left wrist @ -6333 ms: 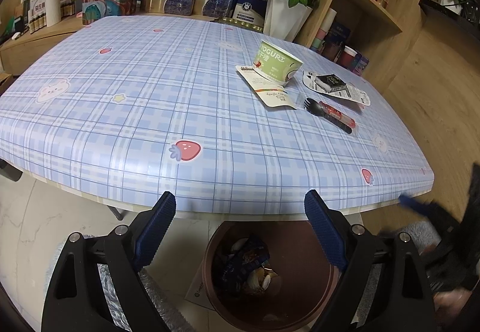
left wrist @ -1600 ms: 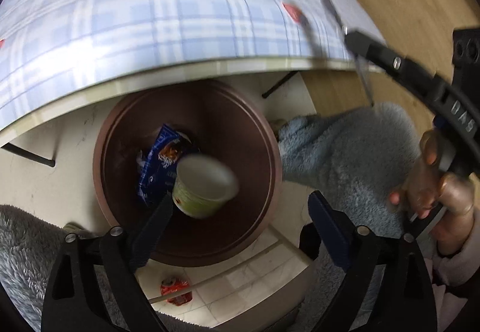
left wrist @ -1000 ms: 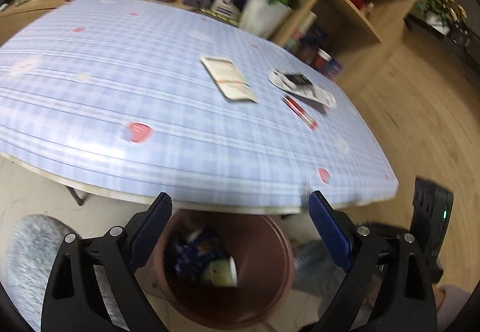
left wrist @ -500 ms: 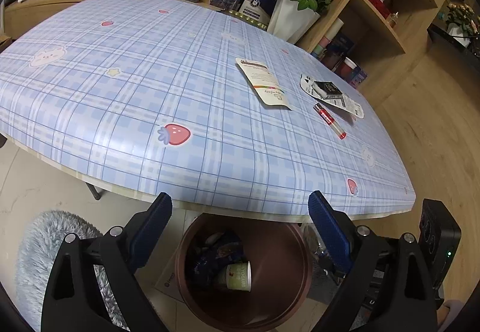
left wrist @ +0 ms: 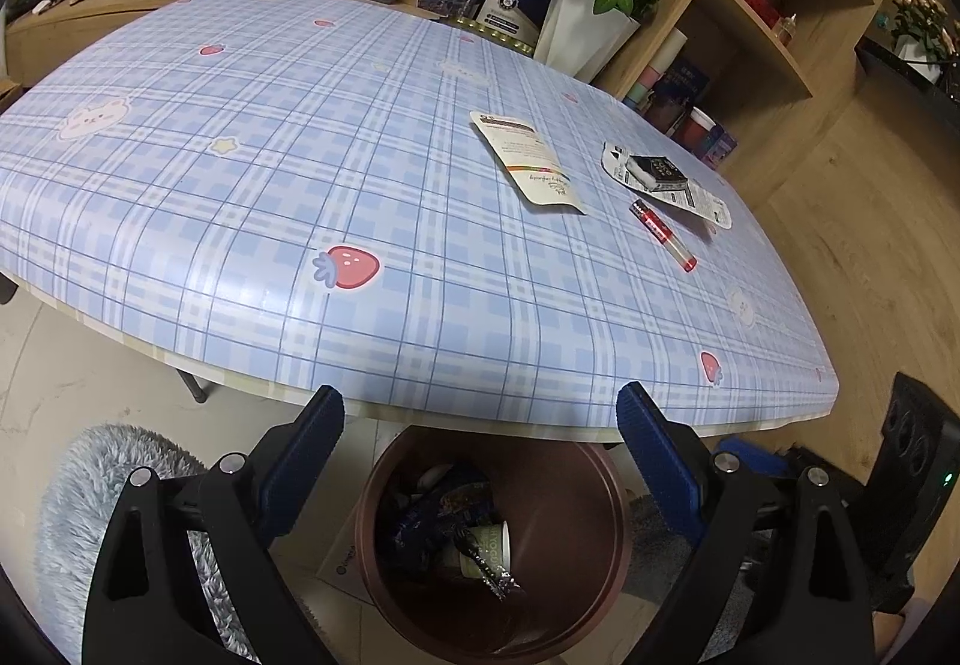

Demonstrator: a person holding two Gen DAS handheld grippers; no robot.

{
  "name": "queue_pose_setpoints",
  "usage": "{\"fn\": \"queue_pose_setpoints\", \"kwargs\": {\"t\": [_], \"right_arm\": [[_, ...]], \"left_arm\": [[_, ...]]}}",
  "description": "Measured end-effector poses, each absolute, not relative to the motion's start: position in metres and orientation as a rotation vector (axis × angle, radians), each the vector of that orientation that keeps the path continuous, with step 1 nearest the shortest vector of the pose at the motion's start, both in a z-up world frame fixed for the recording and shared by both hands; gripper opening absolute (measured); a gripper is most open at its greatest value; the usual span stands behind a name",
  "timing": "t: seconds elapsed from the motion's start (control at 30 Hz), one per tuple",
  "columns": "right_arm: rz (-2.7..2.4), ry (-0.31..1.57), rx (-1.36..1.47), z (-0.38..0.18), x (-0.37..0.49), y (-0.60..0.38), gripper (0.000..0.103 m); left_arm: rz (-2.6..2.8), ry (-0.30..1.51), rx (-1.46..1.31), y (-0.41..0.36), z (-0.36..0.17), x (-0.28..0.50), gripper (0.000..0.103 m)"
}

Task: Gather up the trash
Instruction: 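Carry the wrapped spork to the brown bin and open the right gripper, then grasp the cream paper card on the table with the left gripper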

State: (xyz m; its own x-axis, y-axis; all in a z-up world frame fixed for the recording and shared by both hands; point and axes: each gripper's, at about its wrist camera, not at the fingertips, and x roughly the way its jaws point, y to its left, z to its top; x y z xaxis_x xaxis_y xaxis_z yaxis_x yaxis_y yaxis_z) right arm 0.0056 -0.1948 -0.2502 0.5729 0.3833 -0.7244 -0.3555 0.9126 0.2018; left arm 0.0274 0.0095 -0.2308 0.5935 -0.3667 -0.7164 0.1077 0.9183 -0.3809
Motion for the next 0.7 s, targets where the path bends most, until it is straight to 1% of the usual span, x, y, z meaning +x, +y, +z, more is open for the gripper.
{"fn": "queue_pose_setpoints", "kwargs": {"t": [0.03, 0.1, 0.47, 0.7], "right_arm": [[0.408, 0.839, 0.037, -0.247, 0.006, -0.197, 0.095], [0.371, 0.814, 0.05, -0.243, 0.007, -0.203, 0.097], [0.223, 0.674, 0.148, -0.219, 0.019, -0.242, 0.097], [0.201, 0.618, 0.162, -0.213, 0.049, -0.265, 0.097]], "left_arm": [[-0.281, 0.897, -0.311, 0.009, -0.231, 0.028, 0.09], [-0.282, 0.898, -0.307, 0.008, -0.231, 0.028, 0.09], [-0.286, 0.914, -0.265, -0.001, -0.229, 0.031, 0.09], [-0.301, 0.915, -0.196, -0.018, -0.208, 0.065, 0.09]]}}
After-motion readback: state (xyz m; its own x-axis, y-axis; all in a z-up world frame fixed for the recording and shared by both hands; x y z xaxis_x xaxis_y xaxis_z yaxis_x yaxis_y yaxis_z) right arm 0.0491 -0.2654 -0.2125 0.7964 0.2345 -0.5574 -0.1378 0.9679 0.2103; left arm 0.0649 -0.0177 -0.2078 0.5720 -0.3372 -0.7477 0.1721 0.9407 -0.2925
